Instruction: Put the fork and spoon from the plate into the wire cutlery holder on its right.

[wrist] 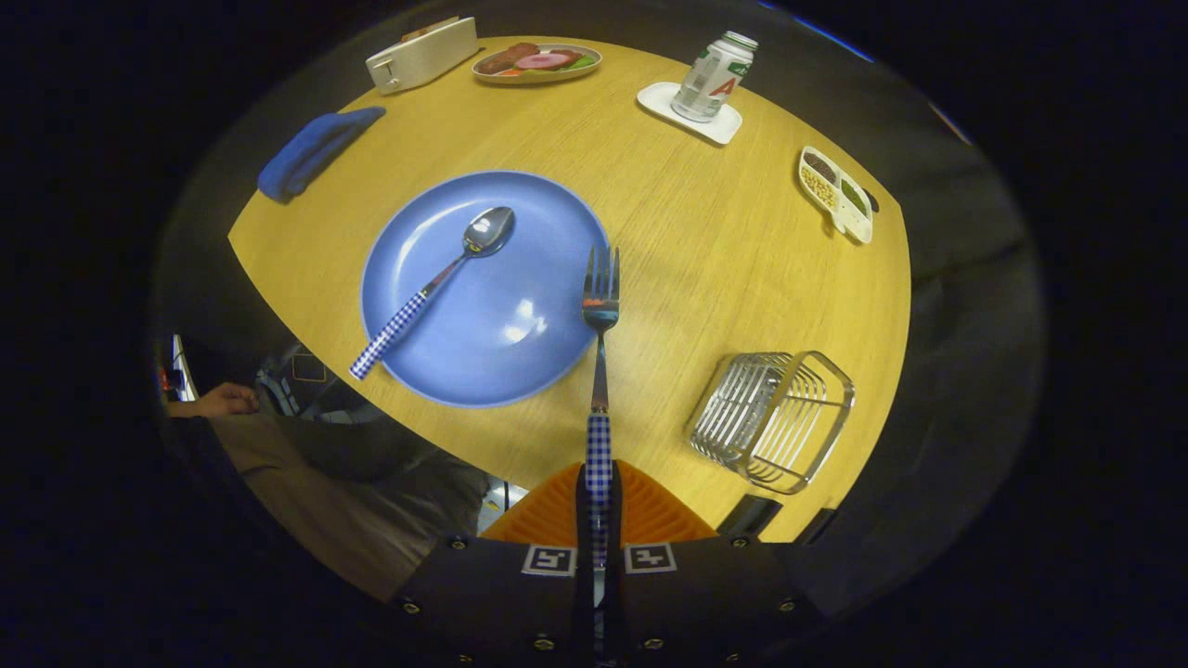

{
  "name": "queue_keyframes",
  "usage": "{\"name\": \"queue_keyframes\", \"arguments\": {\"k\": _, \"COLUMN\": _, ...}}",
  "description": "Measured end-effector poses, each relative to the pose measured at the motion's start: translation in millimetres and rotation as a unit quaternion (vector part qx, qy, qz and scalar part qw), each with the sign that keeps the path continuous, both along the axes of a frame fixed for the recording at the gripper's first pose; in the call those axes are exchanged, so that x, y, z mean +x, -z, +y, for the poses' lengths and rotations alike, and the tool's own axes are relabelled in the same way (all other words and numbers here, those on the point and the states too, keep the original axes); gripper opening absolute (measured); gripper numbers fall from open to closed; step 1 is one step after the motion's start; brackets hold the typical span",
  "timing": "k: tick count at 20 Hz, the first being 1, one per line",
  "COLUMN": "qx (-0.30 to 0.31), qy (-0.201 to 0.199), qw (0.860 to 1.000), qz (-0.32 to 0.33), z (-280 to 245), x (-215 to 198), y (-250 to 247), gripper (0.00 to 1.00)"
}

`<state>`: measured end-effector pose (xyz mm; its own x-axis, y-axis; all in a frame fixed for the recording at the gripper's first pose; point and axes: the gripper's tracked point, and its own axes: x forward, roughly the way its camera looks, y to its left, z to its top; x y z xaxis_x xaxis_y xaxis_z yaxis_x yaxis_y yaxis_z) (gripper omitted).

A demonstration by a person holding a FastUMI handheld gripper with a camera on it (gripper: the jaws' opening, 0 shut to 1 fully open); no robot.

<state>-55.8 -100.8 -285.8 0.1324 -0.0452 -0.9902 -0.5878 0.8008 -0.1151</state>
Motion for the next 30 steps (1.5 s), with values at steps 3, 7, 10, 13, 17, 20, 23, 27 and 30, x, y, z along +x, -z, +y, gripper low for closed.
{"name": "queue_keyframes", "arguments": {"k": 3, "qx": -0.053, "qy": -0.016, "qw": 0.998, "qz": 0.003, "z": -40.0, "x": -0.5, "y": -13.4, "gripper": 0.05}}
{"name": "queue_keyframes", "arguments": {"k": 7, "qx": -0.039, "qy": 0.003, "qw": 0.998, "qz": 0.052, "z": -64.4, "x": -17.7, "y": -33.4, "gripper": 0.05}}
{"name": "queue_keyframes", "arguments": {"k": 10, "qx": -0.044, "qy": 0.018, "qw": 0.997, "qz": 0.069, "z": -91.1, "x": -18.3, "y": -51.8, "gripper": 0.05}}
{"name": "queue_keyframes", "arguments": {"k": 13, "qx": -0.046, "qy": 0.037, "qw": 0.994, "qz": 0.092, "z": -110.5, "x": -21.1, "y": -64.1, "gripper": 0.05}}
{"name": "queue_keyframes", "arguments": {"k": 17, "qx": -0.058, "qy": 0.054, "qw": 0.991, "qz": 0.109, "z": -128.0, "x": -15.6, "y": -72.3, "gripper": 0.05}}
{"name": "queue_keyframes", "arguments": {"k": 20, "qx": -0.056, "qy": 0.059, "qw": 0.988, "qz": 0.131, "z": -128.5, "x": -13.5, "y": -70.4, "gripper": 0.05}}
{"name": "queue_keyframes", "arguments": {"k": 23, "qx": -0.058, "qy": 0.053, "qw": 0.986, "qz": 0.149, "z": -130.6, "x": -6.5, "y": -66.1, "gripper": 0.05}}
{"name": "queue_keyframes", "arguments": {"k": 27, "qx": -0.064, "qy": 0.058, "qw": 0.982, "qz": 0.167, "z": -130.4, "x": 4.9, "y": -60.2, "gripper": 0.05}}
{"name": "queue_keyframes", "arguments": {"k": 30, "qx": -0.065, "qy": 0.063, "qw": 0.979, "qz": 0.182, "z": -128.9, "x": 15.6, "y": -55.3, "gripper": 0.05}}
